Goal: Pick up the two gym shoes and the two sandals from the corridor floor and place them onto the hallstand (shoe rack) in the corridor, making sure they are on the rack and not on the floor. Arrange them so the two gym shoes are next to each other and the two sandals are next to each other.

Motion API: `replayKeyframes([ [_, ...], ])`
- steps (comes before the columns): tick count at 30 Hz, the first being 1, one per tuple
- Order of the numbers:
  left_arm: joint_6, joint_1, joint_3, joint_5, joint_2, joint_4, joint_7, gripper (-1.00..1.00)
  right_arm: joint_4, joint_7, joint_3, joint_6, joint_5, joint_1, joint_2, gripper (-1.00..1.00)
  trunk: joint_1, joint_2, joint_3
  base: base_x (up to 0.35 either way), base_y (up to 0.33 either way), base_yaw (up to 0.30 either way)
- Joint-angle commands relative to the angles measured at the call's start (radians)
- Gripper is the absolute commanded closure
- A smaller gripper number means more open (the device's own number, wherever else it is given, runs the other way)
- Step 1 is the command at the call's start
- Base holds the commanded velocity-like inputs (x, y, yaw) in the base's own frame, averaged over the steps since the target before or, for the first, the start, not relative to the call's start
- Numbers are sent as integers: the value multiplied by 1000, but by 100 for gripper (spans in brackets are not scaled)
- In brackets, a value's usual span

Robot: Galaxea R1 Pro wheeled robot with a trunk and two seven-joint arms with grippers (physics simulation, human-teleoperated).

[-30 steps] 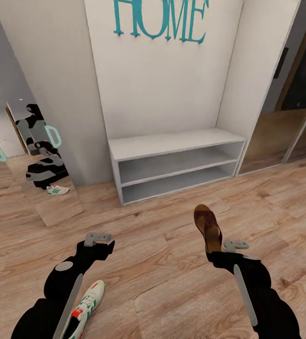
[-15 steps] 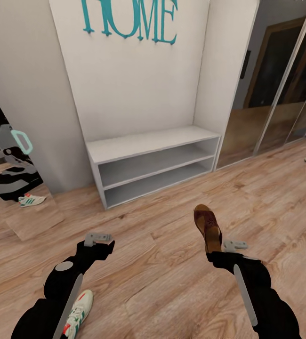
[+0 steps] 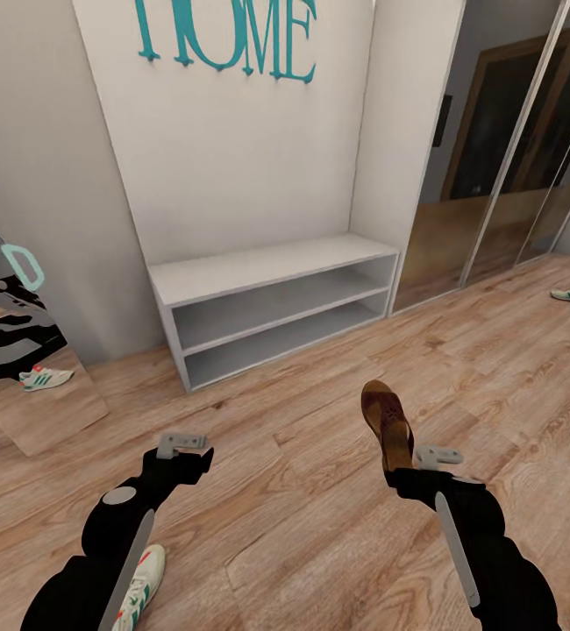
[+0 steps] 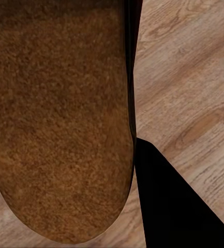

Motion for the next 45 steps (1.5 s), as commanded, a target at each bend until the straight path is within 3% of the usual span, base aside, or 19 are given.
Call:
replayKeyframes([
  [1, 5, -1, 0, -1, 0, -1, 0, -100, -1, -3, -1, 5, -3, -1, 1, 100, 0, 0, -1, 0, 0, -1],
  [45, 1, 1, 5, 0, -2, -3, 2, -100, 0, -3, 2, 5, 2, -1, 1, 100, 0, 0, -1, -4, 3, 0],
])
